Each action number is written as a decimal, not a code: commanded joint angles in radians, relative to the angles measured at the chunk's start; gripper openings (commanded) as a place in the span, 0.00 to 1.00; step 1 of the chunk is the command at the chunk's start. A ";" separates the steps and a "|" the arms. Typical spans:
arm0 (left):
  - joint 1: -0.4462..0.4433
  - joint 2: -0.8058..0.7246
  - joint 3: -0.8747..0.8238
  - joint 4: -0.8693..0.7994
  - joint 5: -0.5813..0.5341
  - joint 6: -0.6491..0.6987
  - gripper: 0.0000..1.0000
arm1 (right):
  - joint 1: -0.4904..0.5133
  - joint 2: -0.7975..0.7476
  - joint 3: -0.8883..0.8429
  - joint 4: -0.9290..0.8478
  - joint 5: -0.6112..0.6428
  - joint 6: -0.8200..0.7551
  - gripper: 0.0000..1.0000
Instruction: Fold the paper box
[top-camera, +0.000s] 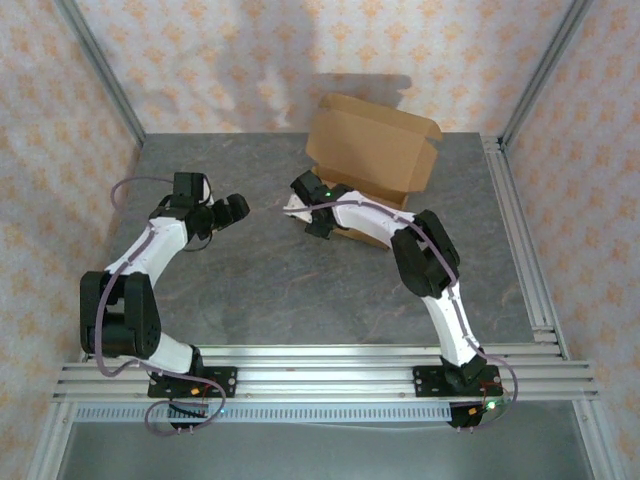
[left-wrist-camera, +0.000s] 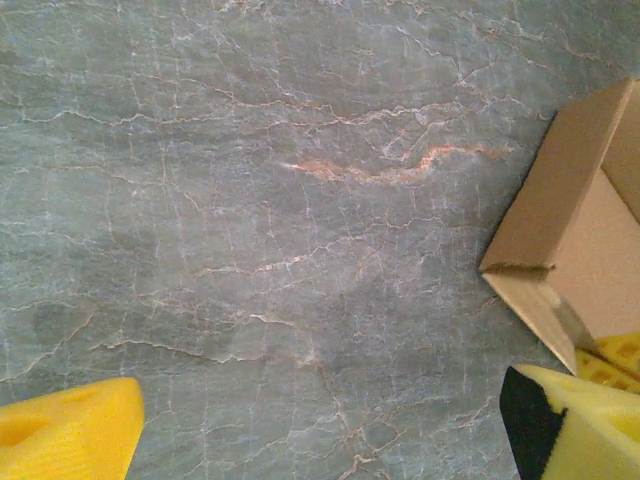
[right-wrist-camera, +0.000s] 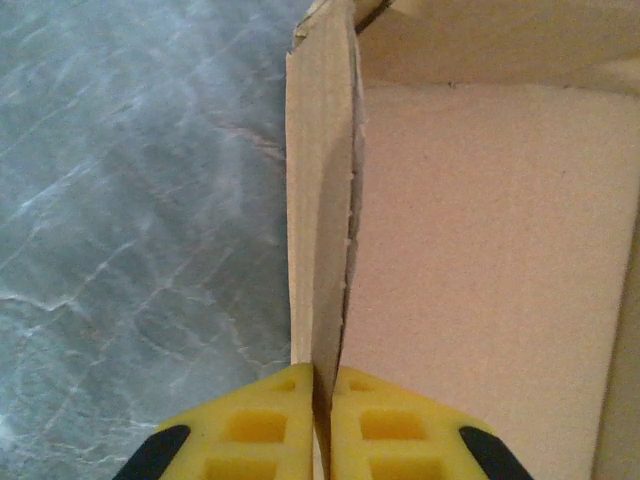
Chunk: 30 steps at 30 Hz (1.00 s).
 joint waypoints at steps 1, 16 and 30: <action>-0.020 0.042 0.042 0.027 0.017 0.008 0.93 | -0.002 -0.059 -0.036 0.036 0.037 -0.053 0.22; -0.220 0.433 0.571 -0.204 -0.035 0.241 0.91 | -0.066 -0.468 -0.448 0.443 -0.109 0.381 0.82; -0.339 0.714 0.888 -0.400 -0.167 0.361 0.56 | -0.254 -0.639 -0.592 0.487 -0.109 0.667 0.79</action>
